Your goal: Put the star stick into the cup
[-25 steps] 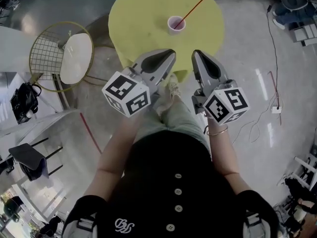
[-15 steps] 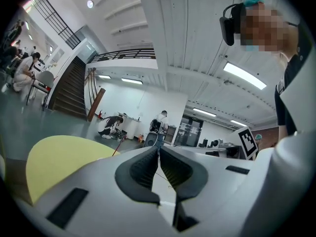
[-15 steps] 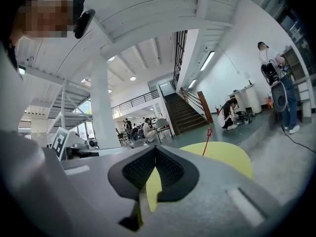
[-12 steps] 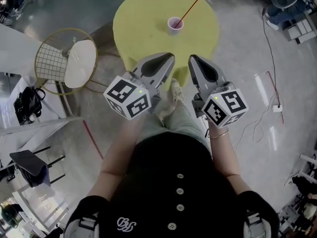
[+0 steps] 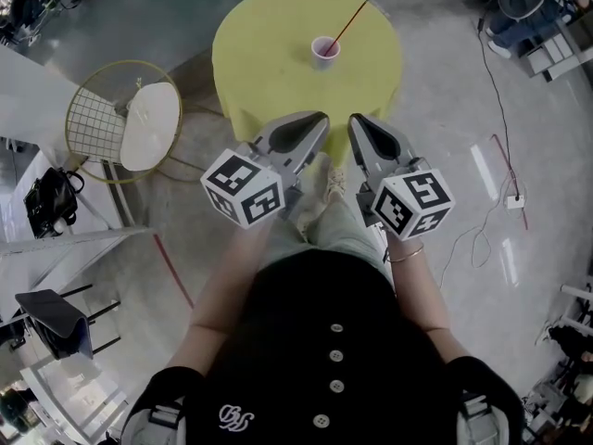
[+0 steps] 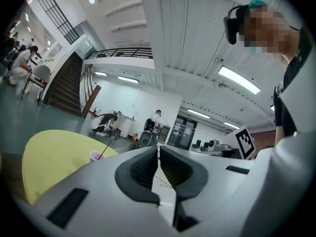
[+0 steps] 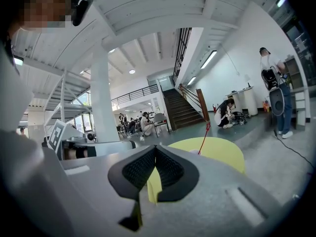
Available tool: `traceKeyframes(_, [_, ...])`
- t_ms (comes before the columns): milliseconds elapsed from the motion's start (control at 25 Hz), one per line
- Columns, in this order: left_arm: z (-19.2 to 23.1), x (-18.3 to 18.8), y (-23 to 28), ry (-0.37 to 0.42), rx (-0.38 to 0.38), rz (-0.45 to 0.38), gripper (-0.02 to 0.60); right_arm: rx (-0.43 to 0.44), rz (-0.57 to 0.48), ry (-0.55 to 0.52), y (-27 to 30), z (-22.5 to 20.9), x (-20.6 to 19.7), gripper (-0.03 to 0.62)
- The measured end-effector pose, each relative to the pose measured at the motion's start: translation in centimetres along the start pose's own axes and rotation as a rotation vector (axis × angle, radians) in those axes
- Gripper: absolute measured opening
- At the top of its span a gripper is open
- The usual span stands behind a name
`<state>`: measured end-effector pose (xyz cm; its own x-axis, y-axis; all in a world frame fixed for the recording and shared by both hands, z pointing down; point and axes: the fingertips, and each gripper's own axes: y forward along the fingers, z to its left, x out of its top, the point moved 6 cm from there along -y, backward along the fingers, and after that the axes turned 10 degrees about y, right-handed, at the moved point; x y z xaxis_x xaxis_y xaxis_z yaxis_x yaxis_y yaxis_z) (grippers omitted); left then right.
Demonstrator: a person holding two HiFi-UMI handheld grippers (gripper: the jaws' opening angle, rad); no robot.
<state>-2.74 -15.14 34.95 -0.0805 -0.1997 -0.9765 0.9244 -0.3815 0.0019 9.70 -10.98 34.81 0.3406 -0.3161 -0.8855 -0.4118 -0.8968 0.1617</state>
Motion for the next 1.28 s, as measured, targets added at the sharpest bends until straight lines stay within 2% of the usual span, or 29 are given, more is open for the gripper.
traceKeyframes(560, [-0.2,0.0,-0.8,0.002,0.002,0.002,0.023,-0.014,0.039,-0.031,0.7,1.0,-0.5,0.003])
traceKeyframes(1280, [-0.3,-0.3,-1.4,-0.003,0.026,0.018,0.023,-0.004,0.037,-0.033,0.4,1.5,-0.8,0.003])
